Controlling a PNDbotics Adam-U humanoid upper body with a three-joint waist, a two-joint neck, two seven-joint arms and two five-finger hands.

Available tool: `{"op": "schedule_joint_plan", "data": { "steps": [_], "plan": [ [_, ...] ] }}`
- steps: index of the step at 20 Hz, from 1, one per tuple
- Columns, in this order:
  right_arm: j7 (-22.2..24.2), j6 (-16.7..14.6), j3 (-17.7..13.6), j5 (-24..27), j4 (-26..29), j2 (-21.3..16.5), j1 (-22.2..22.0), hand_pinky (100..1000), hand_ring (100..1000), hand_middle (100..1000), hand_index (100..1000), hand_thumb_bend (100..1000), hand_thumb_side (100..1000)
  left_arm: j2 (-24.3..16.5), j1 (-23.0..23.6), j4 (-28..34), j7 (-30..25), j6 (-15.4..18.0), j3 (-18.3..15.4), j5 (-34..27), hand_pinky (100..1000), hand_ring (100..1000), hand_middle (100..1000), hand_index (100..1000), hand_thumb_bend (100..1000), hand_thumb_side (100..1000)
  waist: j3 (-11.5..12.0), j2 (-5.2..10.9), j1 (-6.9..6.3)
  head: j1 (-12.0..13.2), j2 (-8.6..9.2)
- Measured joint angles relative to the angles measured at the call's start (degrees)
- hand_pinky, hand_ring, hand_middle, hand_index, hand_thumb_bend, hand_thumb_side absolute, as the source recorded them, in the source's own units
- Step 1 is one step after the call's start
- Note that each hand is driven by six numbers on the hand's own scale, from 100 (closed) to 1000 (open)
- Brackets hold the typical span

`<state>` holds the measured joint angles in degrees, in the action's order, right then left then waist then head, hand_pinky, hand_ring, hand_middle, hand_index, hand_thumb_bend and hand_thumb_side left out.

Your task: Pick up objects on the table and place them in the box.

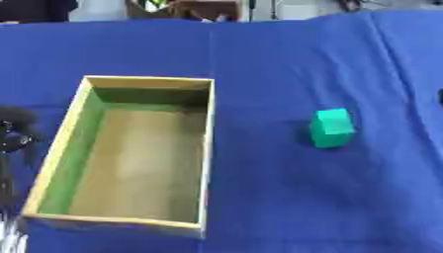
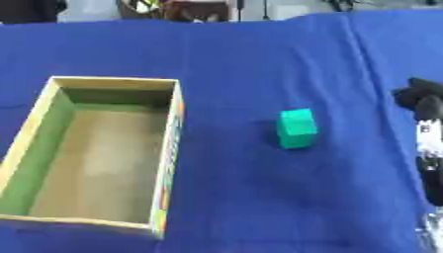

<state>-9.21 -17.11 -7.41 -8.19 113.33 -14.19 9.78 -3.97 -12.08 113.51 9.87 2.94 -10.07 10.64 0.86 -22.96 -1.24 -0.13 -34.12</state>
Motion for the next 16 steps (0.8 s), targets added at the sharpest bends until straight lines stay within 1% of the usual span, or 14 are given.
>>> {"op": "schedule_joint_plan", "data": {
  "steps": [2,3,4,5,7,9,12,14,16],
  "plan": [
    [-0.1,-0.8,-0.4,-1.0,0.0,-1.8,1.0,744,735,639,781,100,871,0.0,0.0,0.0,0.0,0.0,0.0,0.0,100,361,485,478,100,912,0.0,0.00,0.11,0.0,0.00],
    [-0.1,-1.2,-0.7,-1.8,0.0,-3.2,1.6,743,742,656,788,100,948,0.0,0.0,0.0,0.0,0.0,0.0,0.0,100,361,485,478,100,912,0.0,0.03,0.22,0.0,0.00],
    [0.2,-1.6,-1.1,-3.1,0.0,-4.7,2.3,742,743,659,790,100,965,0.0,0.1,0.0,-0.1,-0.1,0.0,0.0,100,362,485,478,100,912,0.0,0.07,0.33,0.0,0.00],
    [0.6,-2.0,-1.4,-4.7,0.0,-6.5,3.2,740,749,674,798,100,1000,0.0,0.1,0.0,-0.1,-0.1,0.0,0.0,100,362,485,478,100,912,0.0,0.12,0.37,0.0,0.00],
    [2.2,-2.3,-2.1,-9.2,0.0,-10.0,5.0,742,764,700,815,100,1000,0.0,0.3,0.0,-0.1,-0.1,0.0,0.0,100,362,485,478,100,912,0.0,0.29,0.34,0.0,0.00],
    [5.6,-2.1,-2.5,-15.7,0.0,-13.4,7.2,750,783,737,842,100,1000,0.0,0.4,0.0,-0.1,-0.1,0.0,0.0,100,362,485,478,100,912,0.1,0.50,0.35,0.0,0.00],
    [12.7,-1.9,-2.0,-25.8,0.0,-18.1,10.7,756,797,764,865,100,1000,0.0,0.5,0.0,-0.3,-0.2,0.0,0.0,100,362,486,478,100,912,0.3,0.57,0.38,-0.2,-0.01],
    [16.9,-2.1,-1.0,-31.1,0.0,-21.0,12.7,762,807,771,880,100,1000,-0.1,0.5,0.0,-0.4,-0.2,0.2,0.0,100,362,486,478,100,911,0.6,0.66,0.48,-0.5,-0.01],
    [20.3,-2.6,0.3,-35.0,0.0,-23.7,14.5,765,806,757,874,100,1000,-0.1,0.5,0.0,-0.5,-0.2,0.4,0.0,100,362,485,478,100,911,0.9,0.76,0.67,-0.7,-0.01]
  ]
}}
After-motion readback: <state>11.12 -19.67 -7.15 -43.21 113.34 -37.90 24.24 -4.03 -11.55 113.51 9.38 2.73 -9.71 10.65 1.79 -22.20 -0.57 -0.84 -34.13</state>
